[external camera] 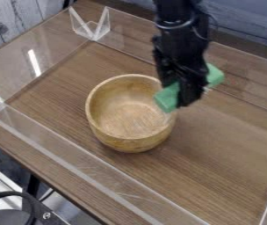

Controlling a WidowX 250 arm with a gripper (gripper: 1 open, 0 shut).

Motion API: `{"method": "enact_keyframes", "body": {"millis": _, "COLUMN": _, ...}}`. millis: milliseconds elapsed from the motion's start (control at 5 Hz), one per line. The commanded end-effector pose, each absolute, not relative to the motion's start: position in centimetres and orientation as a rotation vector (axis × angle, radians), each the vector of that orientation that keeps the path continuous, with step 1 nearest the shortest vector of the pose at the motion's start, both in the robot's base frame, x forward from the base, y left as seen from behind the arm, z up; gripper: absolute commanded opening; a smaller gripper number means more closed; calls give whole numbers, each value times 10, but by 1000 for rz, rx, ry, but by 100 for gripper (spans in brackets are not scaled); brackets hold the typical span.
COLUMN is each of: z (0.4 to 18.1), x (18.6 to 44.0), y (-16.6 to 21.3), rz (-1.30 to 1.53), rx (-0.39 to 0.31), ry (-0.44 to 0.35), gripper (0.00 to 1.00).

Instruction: Put the green block in the brown bowl

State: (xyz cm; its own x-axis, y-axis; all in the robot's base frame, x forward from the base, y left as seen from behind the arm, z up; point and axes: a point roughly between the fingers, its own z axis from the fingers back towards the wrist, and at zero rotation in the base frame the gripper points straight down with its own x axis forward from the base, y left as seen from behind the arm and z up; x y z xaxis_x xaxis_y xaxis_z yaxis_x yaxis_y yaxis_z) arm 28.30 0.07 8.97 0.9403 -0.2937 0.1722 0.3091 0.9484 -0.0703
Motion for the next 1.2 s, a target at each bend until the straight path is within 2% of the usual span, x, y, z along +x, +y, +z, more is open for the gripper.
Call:
{"method": "enact_keyframes", "body": {"millis": 0, "z": 93, "x": 292, "y": 29, "rz": -217, "rx": -77, "ry": -170, "gripper": 0}}
{"method": "enact_keyframes", "body": {"millis": 200, "z": 80, "x": 290, "y": 35, "rz": -196, "rx": -81, "ry": -123, "gripper": 0}}
{"method": "enact_keyframes", "body": {"millis": 600, "z": 74, "x": 277, "y": 32, "rz": -226, "rx": -102, "ry": -94, "gripper": 0}}
{"method": "enact_keyframes", "body": {"millis": 1000, "z": 70, "x": 281, "y": 29, "rz": -226, "rx": -90, "ry": -102, "gripper": 0}}
